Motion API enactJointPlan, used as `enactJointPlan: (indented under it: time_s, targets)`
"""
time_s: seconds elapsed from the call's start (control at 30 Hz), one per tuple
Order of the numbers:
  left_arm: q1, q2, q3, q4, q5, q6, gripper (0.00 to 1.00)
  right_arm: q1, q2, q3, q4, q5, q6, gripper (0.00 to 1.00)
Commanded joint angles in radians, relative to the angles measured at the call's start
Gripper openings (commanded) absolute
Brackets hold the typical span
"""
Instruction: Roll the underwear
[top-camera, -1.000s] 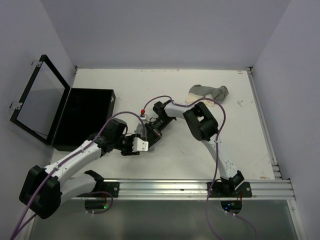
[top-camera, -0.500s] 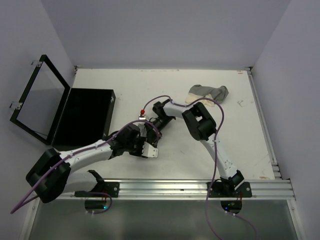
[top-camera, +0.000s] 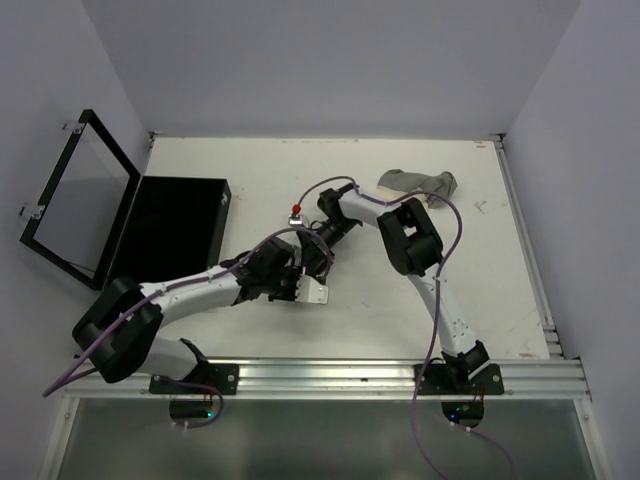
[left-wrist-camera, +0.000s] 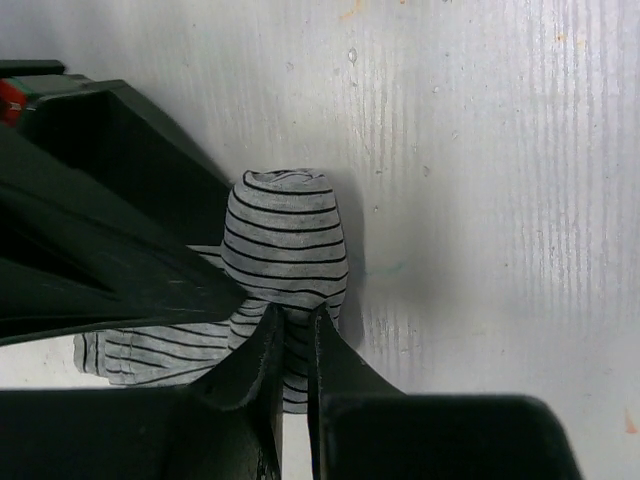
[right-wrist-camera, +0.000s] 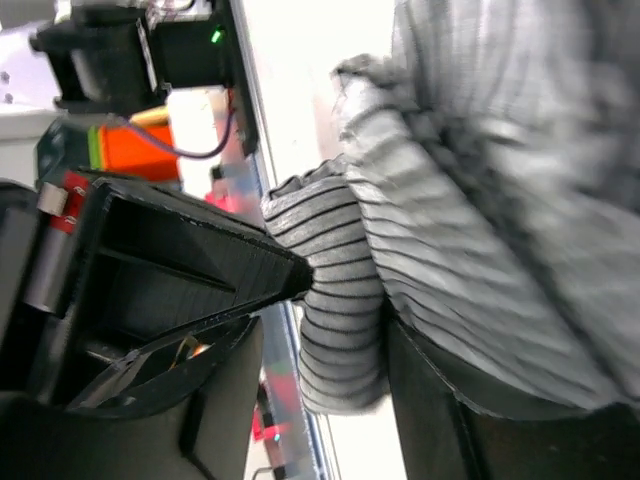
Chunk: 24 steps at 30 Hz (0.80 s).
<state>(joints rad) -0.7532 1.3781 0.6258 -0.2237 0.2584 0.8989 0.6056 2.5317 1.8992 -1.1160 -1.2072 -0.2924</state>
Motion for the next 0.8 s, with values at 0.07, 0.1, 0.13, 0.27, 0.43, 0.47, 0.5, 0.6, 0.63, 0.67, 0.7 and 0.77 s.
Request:
enactJointPlan:
  time_s: [0.07,0.1,0.13,0.27,0.43,0.47,0.5,0.6,0.63,0.67,0.7,0.77]
  targets:
    - [-0.002,0.131,0.024,-0.344,0.123,-0.084,0.00,-0.122,-0.115,0.100,0.008,0.250,-0.034,0.58]
    - [0.002,0.153,0.041,-0.382,0.143,-0.084,0.00,-0.150,-0.135,0.094,0.019,0.273,-0.034,0.58]
    - [0.011,0.166,0.084,-0.405,0.187,-0.084,0.00,-0.164,-0.189,0.084,0.053,0.282,-0.027,0.58]
    - [0.084,0.290,0.230,-0.546,0.306,-0.051,0.00,-0.239,-0.345,-0.061,0.160,0.310,-0.021,0.57]
    - [0.237,0.485,0.486,-0.756,0.395,0.055,0.00,-0.253,-0.586,-0.305,0.365,0.350,-0.065,0.56]
    - [0.256,0.563,0.526,-0.787,0.403,0.067,0.00,-0.253,-0.653,-0.375,0.395,0.353,-0.068,0.55]
    - [0.273,0.599,0.564,-0.827,0.412,0.075,0.00,-0.251,-0.680,-0.405,0.413,0.353,-0.077,0.54]
    - [0.333,0.731,0.733,-0.896,0.450,0.120,0.00,-0.239,-0.790,-0.517,0.490,0.356,-0.109,0.55]
    - [0.351,0.760,0.764,-0.910,0.452,0.130,0.00,-0.228,-0.815,-0.544,0.542,0.362,-0.119,0.57]
    - [0.357,0.812,0.791,-0.925,0.449,0.152,0.00,-0.193,-0.838,-0.596,0.573,0.403,-0.123,0.59]
    - [0.359,0.832,0.819,-0.948,0.449,0.161,0.00,-0.167,-0.878,-0.615,0.591,0.443,-0.134,0.63]
    - [0.362,0.887,0.885,-0.962,0.450,0.172,0.00,-0.065,-0.901,-0.650,0.617,0.529,-0.200,0.65]
